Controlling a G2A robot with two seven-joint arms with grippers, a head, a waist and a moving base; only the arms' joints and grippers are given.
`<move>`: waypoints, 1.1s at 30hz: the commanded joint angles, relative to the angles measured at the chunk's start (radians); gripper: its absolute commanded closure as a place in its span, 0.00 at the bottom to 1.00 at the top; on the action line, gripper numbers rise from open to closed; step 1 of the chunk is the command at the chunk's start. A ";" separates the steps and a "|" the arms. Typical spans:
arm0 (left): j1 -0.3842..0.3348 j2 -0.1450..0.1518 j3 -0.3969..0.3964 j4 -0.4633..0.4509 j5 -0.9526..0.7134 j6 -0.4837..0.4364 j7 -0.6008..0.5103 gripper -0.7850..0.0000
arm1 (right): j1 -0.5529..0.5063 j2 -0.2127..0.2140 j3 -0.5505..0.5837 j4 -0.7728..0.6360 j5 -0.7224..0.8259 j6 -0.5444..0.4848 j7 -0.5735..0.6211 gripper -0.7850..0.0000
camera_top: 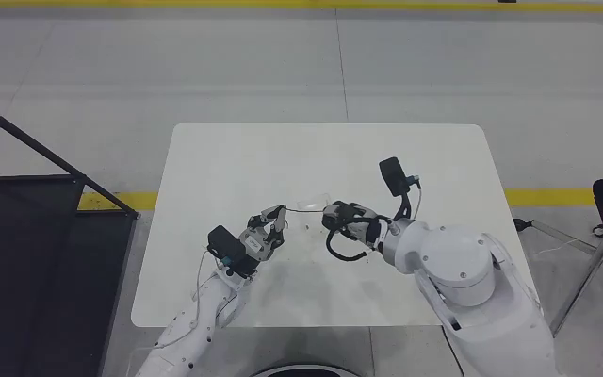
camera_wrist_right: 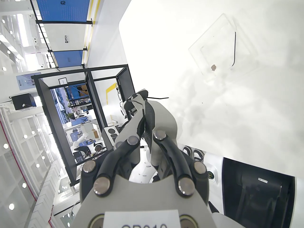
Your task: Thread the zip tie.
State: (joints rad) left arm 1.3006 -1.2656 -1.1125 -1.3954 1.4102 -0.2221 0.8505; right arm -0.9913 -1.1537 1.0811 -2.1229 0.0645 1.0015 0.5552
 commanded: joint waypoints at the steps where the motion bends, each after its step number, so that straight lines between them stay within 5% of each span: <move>1: 0.000 0.000 0.000 0.000 0.000 0.000 0.000 1.00 | -0.002 -0.001 0.002 0.000 0.011 -0.006 -0.007 1.00; 33: 0.019 -0.001 -0.017 -0.039 -0.017 0.007 -0.041 1.00 | -0.009 0.013 -0.010 -0.010 0.014 0.011 -0.011 1.00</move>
State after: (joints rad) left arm 1.3195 -1.2665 -1.1290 -1.4332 1.3937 -0.2146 0.8103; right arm -1.0011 -1.1423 1.0730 -2.1359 0.0832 1.0123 0.5390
